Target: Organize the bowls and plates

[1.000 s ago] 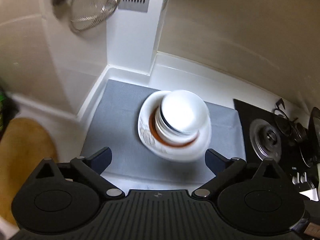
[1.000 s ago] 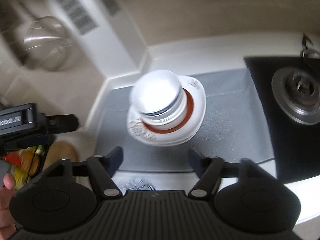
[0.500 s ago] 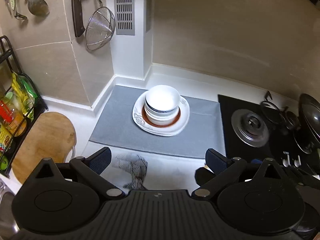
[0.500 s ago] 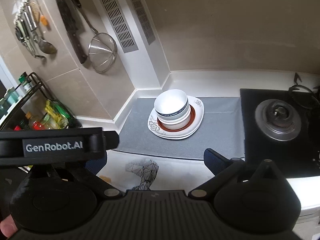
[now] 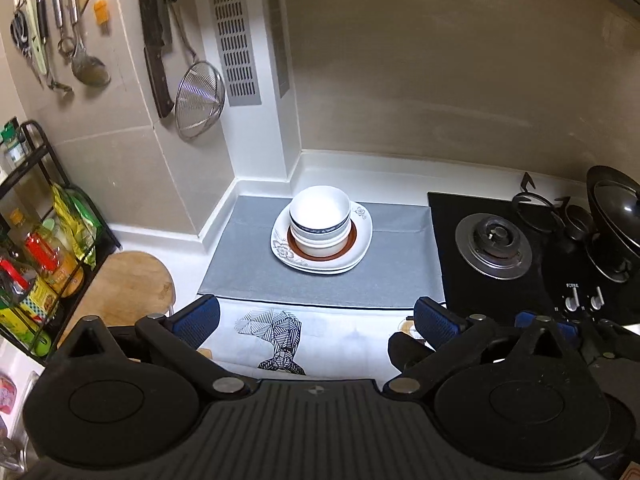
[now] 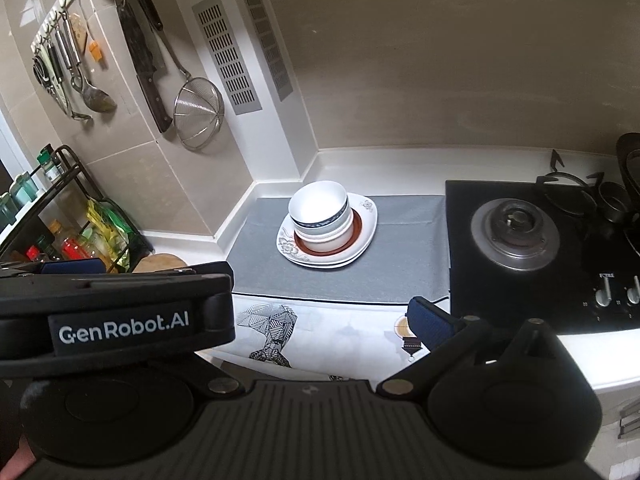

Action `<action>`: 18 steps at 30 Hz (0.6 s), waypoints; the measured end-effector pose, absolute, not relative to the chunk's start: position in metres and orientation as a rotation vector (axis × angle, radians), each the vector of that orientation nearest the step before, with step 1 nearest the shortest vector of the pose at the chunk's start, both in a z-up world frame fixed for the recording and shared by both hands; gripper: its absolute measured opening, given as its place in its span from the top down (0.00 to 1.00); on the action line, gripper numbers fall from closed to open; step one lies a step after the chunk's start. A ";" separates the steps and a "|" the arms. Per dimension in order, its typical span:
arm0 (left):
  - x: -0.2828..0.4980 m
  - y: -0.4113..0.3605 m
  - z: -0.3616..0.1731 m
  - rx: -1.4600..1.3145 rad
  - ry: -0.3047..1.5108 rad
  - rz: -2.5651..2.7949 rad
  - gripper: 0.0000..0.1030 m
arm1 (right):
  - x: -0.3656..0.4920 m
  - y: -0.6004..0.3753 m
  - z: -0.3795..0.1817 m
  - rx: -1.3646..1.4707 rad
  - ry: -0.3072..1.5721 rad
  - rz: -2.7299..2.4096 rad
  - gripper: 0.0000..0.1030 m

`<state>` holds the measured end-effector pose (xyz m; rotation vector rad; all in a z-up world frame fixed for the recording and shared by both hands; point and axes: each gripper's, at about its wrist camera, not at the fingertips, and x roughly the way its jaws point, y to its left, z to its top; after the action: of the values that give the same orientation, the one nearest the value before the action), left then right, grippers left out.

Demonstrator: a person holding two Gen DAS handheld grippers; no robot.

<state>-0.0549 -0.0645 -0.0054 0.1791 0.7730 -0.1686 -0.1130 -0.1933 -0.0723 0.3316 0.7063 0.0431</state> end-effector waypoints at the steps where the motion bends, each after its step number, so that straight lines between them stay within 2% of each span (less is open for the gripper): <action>1: -0.057 -0.066 -0.005 0.188 0.768 -0.168 0.00 | -0.115 -0.194 -0.072 0.332 0.706 0.041 0.00; 18: -0.078 -0.078 -0.003 0.234 0.771 -0.171 0.00 | -0.135 -0.204 -0.073 0.360 0.725 0.034 0.01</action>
<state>-0.0785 -0.0780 -0.0033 0.2335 0.7712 -0.1708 -0.1351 -0.2043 -0.0733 0.3598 0.7250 0.0341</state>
